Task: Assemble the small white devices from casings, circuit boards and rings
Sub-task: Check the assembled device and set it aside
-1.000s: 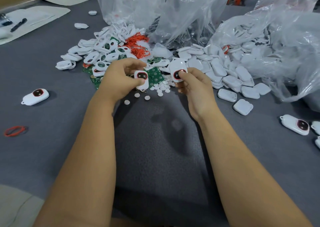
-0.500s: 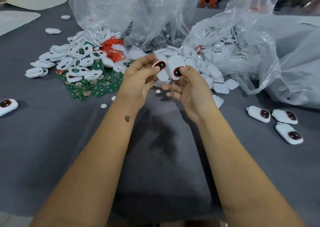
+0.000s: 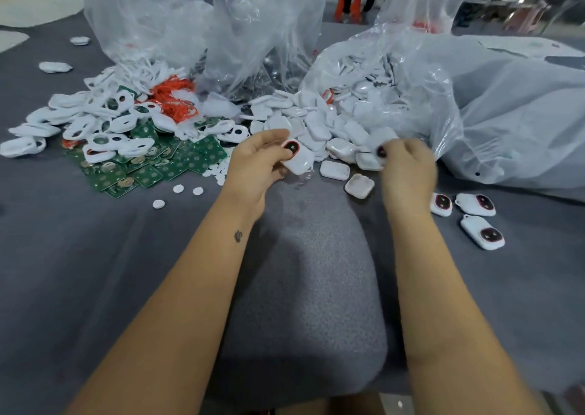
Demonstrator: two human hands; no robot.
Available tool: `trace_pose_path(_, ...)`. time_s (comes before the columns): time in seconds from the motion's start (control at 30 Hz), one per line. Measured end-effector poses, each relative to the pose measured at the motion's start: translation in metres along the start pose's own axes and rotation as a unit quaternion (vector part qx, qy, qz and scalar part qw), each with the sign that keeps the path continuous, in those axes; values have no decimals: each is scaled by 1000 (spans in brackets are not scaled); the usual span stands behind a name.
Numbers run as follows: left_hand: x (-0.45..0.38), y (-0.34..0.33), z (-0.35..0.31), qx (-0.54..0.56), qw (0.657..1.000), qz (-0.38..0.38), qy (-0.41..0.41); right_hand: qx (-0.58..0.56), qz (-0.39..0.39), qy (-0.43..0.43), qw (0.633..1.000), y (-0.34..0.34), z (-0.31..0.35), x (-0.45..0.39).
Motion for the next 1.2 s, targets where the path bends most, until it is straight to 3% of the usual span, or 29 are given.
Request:
trace_pose_path(0.1, 0, 5, 0, 18, 1000, -6, 2, 260, -41, 22, 965, 39, -6, -5)
trace_pose_path(0.2, 0, 4, 0, 22, 1000, -9, -3, 353, -22, 51, 934, 35, 3, 1)
trace_pose_path(0.3, 3, 4, -5, 30, 999, -15, -15, 303, 1, 146, 942, 1, 39, 13)
trace_pose_path(0.37, 5, 14, -14, 41, 998, -42, -25, 241, 71, 233, 939, -43, 70, 31)
trace_pose_path(0.53, 6, 92, -47, 86, 983, -158, -31, 154, 263, 356, 883, -151, 118, 94)
trace_pose_path(0.63, 14, 164, -69, 124, 957, -261, -42, 156, 326, 387, 848, -189, 119, 118)
trace_pose_path(0.73, 33, 232, -99, 141, 910, -372, -113, 149, 372, 406, 821, -210, 108, 134)
trace_pose_path(0.8, 42, 263, -121, 84, 885, -428, -165, 141, 381, 405, 819, -215, 101, 136)
trace_pose_path(0.9, 40, 276, -138, -123, 863, -462, -160, 116, 369, 388, 837, -214, 96, 128)
trace_pose_path(1.03, 22, 233, -126, -365, 838, -385, -127, 68, 357, 326, 873, -209, 88, 117)
trace_pose_path(1.1, 11, 207, -110, -483, 804, -336, -86, 25, 345, 280, 896, -204, 83, 110)
trace_pose_path(1.13, 6, 198, -102, -529, 785, -315, -68, 1, 338, 251, 907, -201, 79, 106)
trace_pose_path(1.2, 0, 188, -96, -559, 777, -286, -44, -43, 323, 192, 926, -197, 71, 99)
Point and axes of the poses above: each hand's wrist, its own x-axis away from the middle knuckle, its own y-axis out of the back of the hand, z = x × y, the point moved 9 cm from there along -x, towards the middle knuckle, and after that the axes turned 11 degrees about y, right-handed, at the moved point
